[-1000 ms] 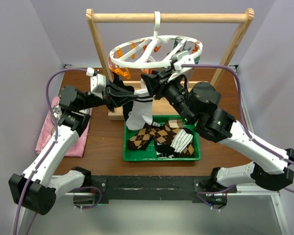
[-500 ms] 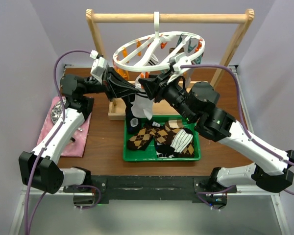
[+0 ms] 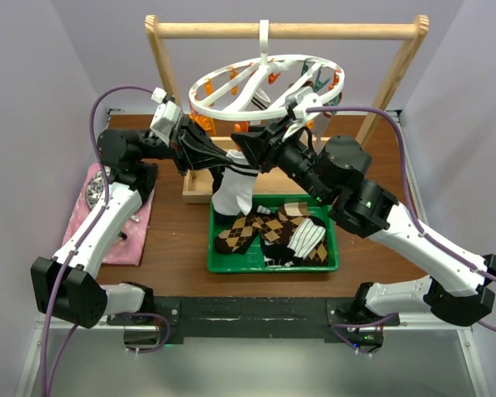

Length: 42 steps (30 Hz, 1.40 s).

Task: Clip the socks to the hanger
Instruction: Clamp the sock onto the hanger.

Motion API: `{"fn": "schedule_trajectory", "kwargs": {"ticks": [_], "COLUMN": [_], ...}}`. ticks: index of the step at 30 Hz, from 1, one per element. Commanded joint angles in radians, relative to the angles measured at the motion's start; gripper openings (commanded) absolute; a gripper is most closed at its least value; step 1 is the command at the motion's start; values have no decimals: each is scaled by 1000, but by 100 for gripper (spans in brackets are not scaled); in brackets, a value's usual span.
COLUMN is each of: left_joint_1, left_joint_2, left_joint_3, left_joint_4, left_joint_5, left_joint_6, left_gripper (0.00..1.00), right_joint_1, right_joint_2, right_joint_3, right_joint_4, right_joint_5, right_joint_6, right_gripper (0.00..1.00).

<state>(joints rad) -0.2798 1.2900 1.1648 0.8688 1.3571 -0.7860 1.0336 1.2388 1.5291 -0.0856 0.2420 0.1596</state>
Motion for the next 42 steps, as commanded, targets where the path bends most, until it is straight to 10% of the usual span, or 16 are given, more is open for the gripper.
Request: {"fn": "schedule_trajectory", "kwargs": {"ticks": [1,42], "left_joint_1": [7,-27], "left_joint_2": [-20,-38], "left_joint_3": [32,-33], "left_joint_4": [29,-17], "left_joint_5": [-19,-42], "left_joint_6": [-9,82], "left_gripper": [0,0], "right_joint_1": [6,5], "right_joint_2": [-2,4], "right_joint_3": [-6,-15], "right_joint_4": [43,83], "right_joint_5": [-76,-115], "right_joint_6": [31,64], "right_gripper": [10,9]}}
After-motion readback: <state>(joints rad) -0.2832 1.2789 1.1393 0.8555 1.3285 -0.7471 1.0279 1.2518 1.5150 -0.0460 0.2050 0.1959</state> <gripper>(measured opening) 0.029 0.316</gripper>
